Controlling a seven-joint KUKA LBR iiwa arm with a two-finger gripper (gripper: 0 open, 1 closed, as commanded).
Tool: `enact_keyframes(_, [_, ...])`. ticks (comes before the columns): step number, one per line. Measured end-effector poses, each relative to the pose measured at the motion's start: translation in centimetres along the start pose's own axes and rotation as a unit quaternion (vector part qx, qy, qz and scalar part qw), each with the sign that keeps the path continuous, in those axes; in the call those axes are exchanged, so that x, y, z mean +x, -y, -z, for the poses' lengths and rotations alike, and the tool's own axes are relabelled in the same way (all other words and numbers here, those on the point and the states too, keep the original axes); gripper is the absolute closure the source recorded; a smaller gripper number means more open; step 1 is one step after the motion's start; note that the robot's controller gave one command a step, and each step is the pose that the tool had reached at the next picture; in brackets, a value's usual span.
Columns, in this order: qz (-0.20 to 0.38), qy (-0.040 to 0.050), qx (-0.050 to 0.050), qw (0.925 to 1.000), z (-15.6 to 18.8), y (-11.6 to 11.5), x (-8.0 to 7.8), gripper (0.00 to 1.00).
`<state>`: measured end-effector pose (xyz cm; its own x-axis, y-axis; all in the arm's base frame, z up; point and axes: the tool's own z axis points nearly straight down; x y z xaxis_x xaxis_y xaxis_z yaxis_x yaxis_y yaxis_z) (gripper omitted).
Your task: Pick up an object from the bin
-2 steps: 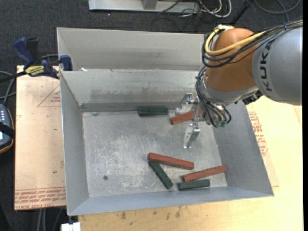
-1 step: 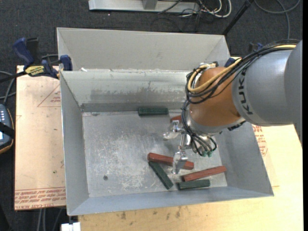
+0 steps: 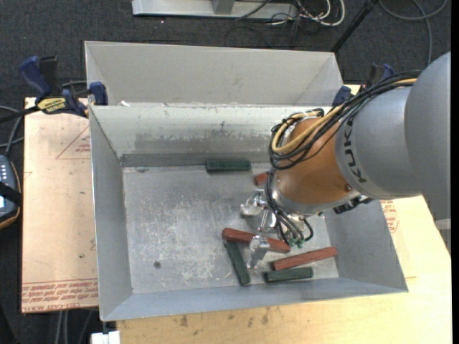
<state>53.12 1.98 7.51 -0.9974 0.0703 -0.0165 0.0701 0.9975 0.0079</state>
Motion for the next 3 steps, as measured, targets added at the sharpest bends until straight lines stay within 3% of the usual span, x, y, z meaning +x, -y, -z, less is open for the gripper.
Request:
enact_keyframes(1, [0.083,0.0012,0.005,0.9965,0.0,-2.0,-0.1,0.00])
enact_keyframes(2, [0.005,-0.0022,0.000,1.0000,0.2,-0.8,-0.2,0.00])
enact_keyframes(3, [0.081,0.0004,0.003,0.9967,0.5,-2.0,-0.6,1.00])
